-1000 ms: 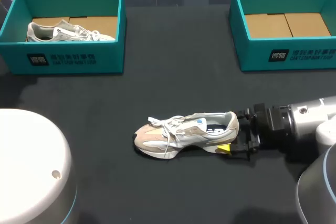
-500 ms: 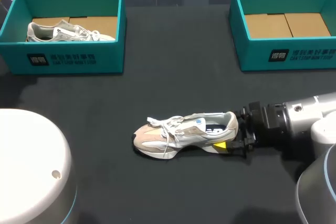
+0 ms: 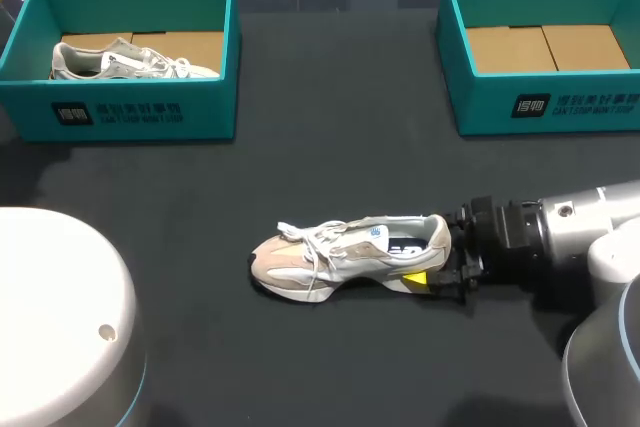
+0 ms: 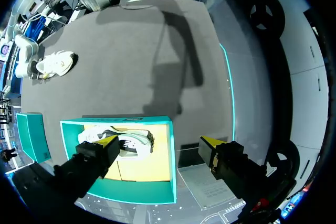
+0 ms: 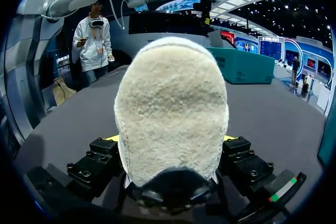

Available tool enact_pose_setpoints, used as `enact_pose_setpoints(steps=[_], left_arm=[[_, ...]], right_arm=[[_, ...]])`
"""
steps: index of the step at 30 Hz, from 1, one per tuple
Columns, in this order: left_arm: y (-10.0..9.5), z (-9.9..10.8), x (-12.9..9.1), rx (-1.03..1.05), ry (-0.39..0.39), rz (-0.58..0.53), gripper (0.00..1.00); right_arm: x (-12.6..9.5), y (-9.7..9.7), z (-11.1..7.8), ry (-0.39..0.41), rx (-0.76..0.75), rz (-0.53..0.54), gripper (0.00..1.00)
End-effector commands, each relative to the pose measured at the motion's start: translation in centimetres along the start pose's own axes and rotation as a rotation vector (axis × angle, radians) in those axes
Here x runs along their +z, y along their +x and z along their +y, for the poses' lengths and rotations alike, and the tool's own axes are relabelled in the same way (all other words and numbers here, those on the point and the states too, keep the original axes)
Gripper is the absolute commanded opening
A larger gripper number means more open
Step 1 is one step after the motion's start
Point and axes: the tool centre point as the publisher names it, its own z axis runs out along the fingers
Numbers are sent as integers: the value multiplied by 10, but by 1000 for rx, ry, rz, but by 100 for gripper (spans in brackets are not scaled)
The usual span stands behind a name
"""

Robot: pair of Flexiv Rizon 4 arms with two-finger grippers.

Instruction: Take the shoe out of the shoebox, open the shoe tongue, remove and reinsert the insole, then place the shoe into the shoebox

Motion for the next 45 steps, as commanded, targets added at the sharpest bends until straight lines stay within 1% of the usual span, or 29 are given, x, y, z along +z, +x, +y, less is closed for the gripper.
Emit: enact_pose_setpoints(steps=[1,18,19,22,24,25,27,28,29,30,32,34,35,40,45], left_arm=[[0,0,0,1,0,2,100],[0,0,0,1,0,2,100],[-1,-6,-1,-70,-16,-22,100],[-6,-18,-4,-314,36,-74,100],[-11,-25,-1,-479,30,-51,100],[-14,-29,0,-549,45,-38,100],[-20,-35,3,-655,19,-10,100],[-25,-38,5,-718,29,14,100],[-30,-42,7,-739,39,30,100],[-35,-47,8,-777,14,37,100],[-43,-53,12,-826,56,48,100],[-52,-60,15,-883,52,48,100],[-56,-63,16,-912,63,52,100],[-75,-79,20,-1027,85,24,100],[-99,-96,23,-1163,82,-11,100]], right_arm=[[4,3,2,4,0,-7,0],[4,3,2,4,0,-7,0],[4,3,2,4,0,-7,0],[4,3,2,4,0,-7,0],[4,3,2,4,0,-7,0],[4,3,2,4,0,-7,0],[4,3,2,4,0,-7,0],[4,3,2,4,0,-7,0],[4,3,2,4,0,-7,0],[4,3,2,4,0,-7,0],[4,3,2,4,0,-7,0],[4,3,2,4,0,-7,0],[4,3,2,4,0,-7,0],[4,3,2,4,0,-7,0],[4,3,2,4,0,-7,0]])
